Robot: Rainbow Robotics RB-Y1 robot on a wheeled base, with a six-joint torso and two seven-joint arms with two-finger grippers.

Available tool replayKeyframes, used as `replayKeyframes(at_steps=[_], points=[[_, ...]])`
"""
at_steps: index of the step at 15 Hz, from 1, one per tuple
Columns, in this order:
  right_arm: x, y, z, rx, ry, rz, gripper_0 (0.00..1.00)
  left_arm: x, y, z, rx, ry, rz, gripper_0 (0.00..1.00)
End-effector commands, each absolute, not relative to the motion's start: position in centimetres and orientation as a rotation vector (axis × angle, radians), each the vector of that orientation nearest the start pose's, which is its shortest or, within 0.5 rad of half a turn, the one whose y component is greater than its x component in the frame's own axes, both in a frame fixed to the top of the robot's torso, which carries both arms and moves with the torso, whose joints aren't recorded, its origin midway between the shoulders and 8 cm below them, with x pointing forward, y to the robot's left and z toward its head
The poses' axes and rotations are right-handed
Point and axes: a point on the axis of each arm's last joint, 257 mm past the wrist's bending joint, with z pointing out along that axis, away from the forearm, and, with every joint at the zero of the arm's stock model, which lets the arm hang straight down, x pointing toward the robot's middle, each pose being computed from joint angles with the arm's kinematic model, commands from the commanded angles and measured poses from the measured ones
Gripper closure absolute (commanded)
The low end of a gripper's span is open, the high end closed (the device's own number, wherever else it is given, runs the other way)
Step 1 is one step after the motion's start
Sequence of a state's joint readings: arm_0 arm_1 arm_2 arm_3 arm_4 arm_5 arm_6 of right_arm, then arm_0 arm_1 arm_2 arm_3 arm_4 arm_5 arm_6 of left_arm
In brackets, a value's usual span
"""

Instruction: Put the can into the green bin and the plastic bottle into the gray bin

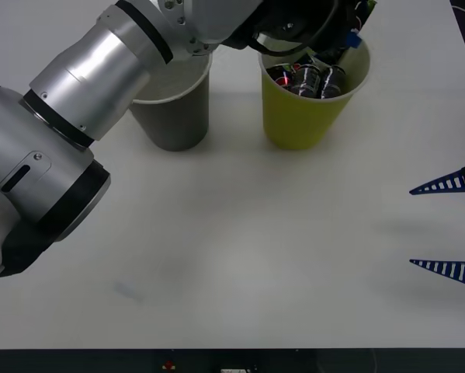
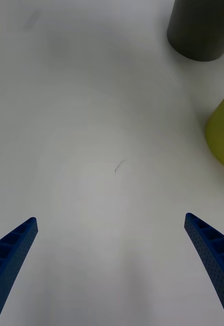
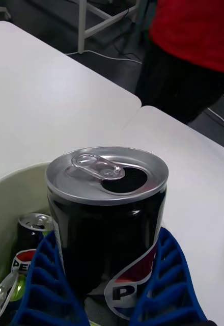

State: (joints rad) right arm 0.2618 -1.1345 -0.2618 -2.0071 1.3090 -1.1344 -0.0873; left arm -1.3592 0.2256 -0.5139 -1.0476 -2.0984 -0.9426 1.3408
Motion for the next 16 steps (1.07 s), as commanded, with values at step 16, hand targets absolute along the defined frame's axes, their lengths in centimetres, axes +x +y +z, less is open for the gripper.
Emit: replayKeyframes(at_steps=[16], points=[[34.1, -28.6, -16.7, -1.634, 1.596, 0.209, 0.00, 54.5, -8.1, -0.4, 1.159, 1.626, -0.524, 0.00]])
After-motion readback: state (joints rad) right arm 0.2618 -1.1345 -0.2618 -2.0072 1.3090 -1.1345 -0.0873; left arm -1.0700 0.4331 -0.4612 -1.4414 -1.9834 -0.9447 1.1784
